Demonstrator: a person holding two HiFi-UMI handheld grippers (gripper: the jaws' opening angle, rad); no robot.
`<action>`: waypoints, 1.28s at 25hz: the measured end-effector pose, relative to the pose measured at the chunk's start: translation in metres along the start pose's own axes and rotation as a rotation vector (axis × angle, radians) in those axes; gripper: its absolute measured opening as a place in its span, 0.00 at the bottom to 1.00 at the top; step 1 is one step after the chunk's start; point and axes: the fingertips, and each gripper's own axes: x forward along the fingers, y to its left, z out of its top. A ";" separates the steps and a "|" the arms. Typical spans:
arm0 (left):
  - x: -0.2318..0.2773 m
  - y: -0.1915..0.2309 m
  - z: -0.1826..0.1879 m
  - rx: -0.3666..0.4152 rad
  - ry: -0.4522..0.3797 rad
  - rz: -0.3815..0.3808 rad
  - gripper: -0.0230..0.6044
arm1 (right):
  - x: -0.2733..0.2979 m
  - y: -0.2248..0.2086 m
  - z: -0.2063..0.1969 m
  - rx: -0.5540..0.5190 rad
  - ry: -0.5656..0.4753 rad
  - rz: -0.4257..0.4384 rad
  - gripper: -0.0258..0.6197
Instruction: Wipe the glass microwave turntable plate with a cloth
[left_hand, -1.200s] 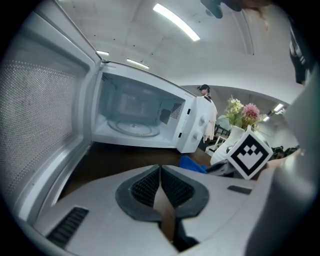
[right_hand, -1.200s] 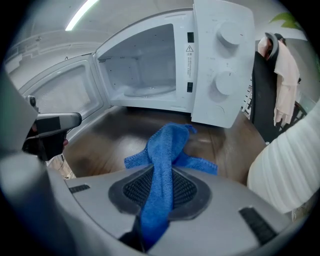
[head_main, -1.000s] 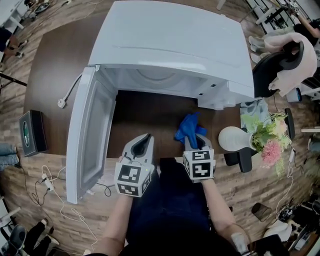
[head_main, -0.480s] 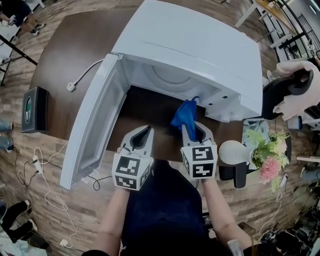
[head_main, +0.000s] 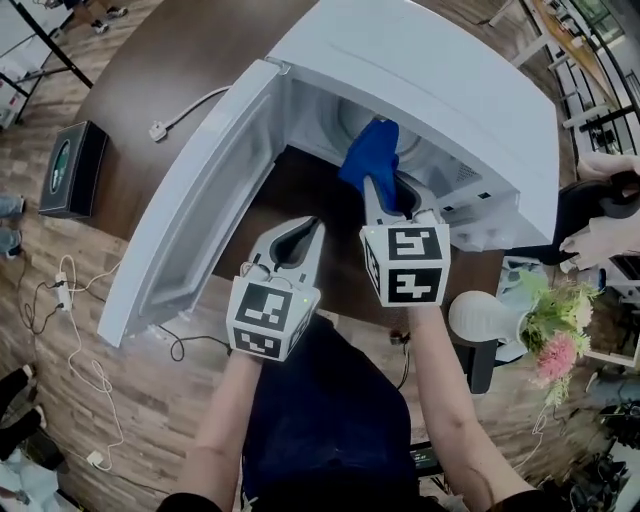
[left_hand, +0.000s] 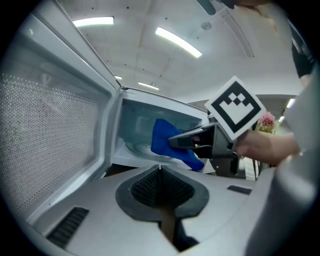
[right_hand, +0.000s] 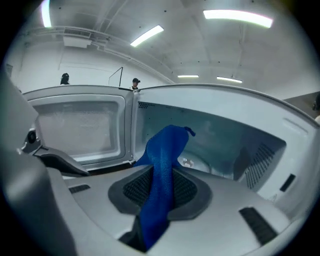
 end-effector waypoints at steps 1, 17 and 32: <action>0.001 0.002 0.000 -0.002 -0.012 0.008 0.06 | 0.006 -0.001 0.006 -0.015 -0.008 -0.002 0.15; 0.021 0.026 0.002 -0.009 -0.142 0.076 0.06 | 0.104 -0.020 0.050 -0.291 -0.021 -0.042 0.15; 0.033 0.040 0.007 0.037 -0.166 0.086 0.06 | 0.175 -0.045 0.051 -0.831 -0.017 -0.231 0.15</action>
